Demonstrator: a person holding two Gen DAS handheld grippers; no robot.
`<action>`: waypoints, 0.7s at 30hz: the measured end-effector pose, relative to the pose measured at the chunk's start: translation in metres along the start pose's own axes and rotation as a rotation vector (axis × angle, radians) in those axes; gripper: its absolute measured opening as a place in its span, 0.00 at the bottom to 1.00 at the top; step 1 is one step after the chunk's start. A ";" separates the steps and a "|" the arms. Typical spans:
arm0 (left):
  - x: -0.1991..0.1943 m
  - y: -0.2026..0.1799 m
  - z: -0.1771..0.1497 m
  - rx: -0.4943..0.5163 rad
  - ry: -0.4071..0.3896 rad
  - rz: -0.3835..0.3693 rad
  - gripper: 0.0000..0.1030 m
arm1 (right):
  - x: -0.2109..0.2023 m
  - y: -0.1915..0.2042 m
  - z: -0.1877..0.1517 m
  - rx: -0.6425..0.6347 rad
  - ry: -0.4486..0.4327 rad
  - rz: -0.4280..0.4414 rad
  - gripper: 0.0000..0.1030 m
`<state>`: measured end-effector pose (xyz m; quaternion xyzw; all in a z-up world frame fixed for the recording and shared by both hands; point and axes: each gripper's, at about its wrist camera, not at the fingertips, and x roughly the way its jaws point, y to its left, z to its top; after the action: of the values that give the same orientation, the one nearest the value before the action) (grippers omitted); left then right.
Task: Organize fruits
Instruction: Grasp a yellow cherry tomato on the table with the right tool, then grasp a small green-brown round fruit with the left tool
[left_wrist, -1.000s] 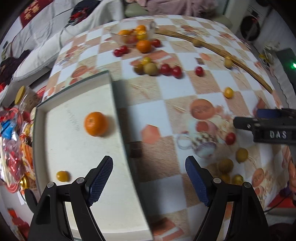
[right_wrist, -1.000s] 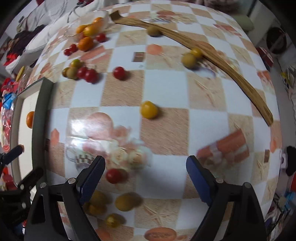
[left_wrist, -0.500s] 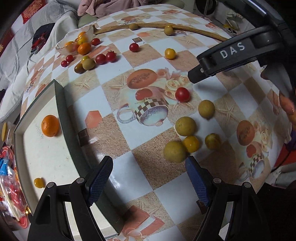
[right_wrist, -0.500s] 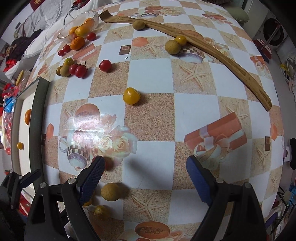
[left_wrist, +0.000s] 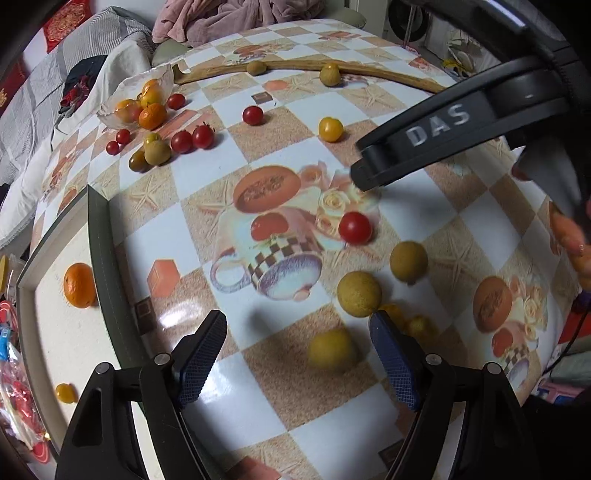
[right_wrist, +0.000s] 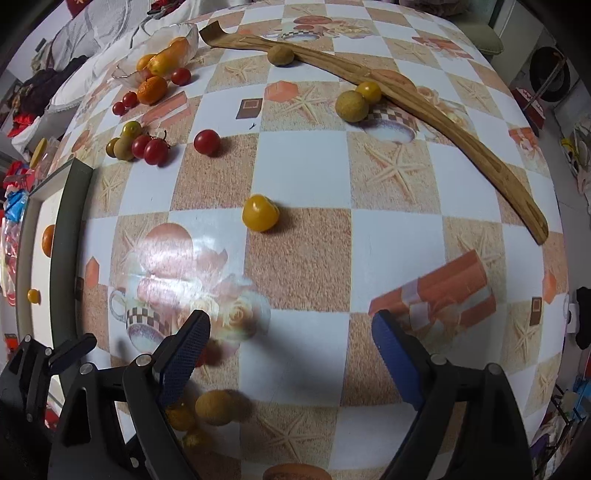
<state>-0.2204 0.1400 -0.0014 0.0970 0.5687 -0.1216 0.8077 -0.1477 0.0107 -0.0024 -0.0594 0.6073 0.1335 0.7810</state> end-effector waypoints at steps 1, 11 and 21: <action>0.000 0.000 0.001 -0.005 0.001 0.000 0.79 | 0.001 0.001 0.004 -0.008 -0.008 -0.006 0.89; 0.002 0.002 0.002 -0.062 0.028 -0.006 0.64 | 0.012 0.023 0.041 -0.093 -0.059 -0.029 0.72; 0.004 -0.002 0.002 -0.089 0.059 -0.015 0.43 | 0.018 0.035 0.048 -0.142 -0.096 -0.018 0.22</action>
<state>-0.2183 0.1375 -0.0047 0.0605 0.5978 -0.0993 0.7932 -0.1088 0.0591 -0.0046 -0.1136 0.5576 0.1720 0.8041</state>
